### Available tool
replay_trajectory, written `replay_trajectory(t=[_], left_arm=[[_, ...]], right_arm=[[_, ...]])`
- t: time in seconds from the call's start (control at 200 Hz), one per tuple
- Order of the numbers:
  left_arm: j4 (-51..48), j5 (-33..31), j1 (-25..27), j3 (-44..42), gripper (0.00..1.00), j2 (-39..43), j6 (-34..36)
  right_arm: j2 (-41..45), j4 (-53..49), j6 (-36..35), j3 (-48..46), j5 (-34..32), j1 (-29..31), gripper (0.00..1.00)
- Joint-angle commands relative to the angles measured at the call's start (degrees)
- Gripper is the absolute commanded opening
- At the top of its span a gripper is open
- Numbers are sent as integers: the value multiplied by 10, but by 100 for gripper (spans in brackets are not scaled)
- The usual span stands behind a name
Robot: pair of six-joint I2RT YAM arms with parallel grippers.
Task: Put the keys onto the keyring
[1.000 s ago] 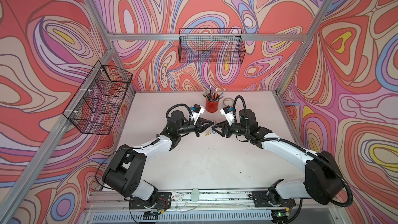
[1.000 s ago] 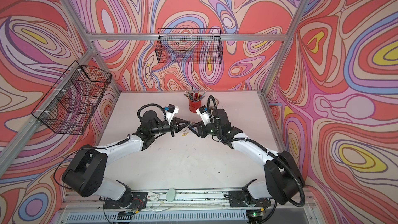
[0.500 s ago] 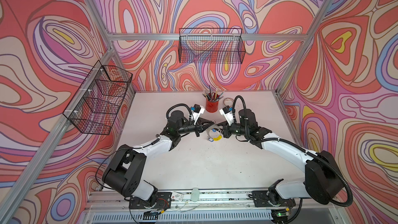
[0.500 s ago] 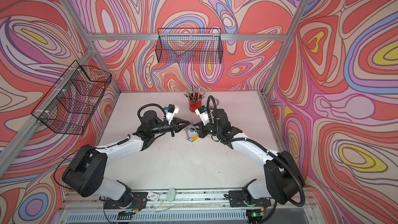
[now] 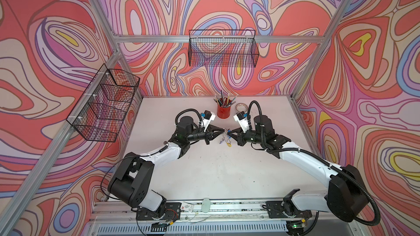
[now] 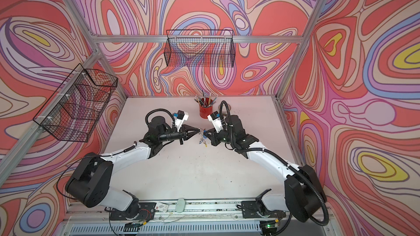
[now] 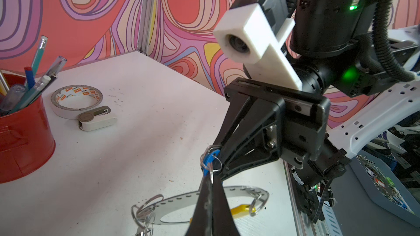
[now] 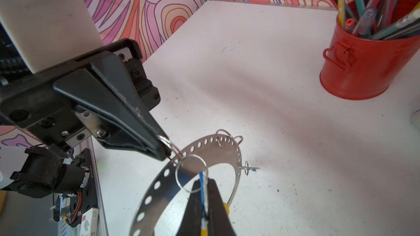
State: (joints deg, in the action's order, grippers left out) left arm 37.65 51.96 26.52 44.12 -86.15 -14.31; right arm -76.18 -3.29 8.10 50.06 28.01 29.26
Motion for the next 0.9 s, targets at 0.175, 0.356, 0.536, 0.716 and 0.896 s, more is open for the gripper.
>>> replay_trajectory(t=[0.175, 0.356, 0.536, 0.716, 0.896], left_arm=[[-66, 30, -3, 33, 0, 3, 42], [-70, 29, 1, 41, 0, -7, 41], [-63, 32, 7, 49, 0, -22, 34], [-54, 25, 7, 49, 0, -24, 29], [-62, 10, 6, 44, 0, -18, 29]], right_arm=[[3, -48, -32, 41, -24, -2, 0], [5, -52, -33, 51, -13, 2, 0], [-8, -55, -37, 59, -16, 11, 0], [-5, -55, -38, 51, -38, 11, 0], [3, -57, -32, 39, -64, 11, 0]])
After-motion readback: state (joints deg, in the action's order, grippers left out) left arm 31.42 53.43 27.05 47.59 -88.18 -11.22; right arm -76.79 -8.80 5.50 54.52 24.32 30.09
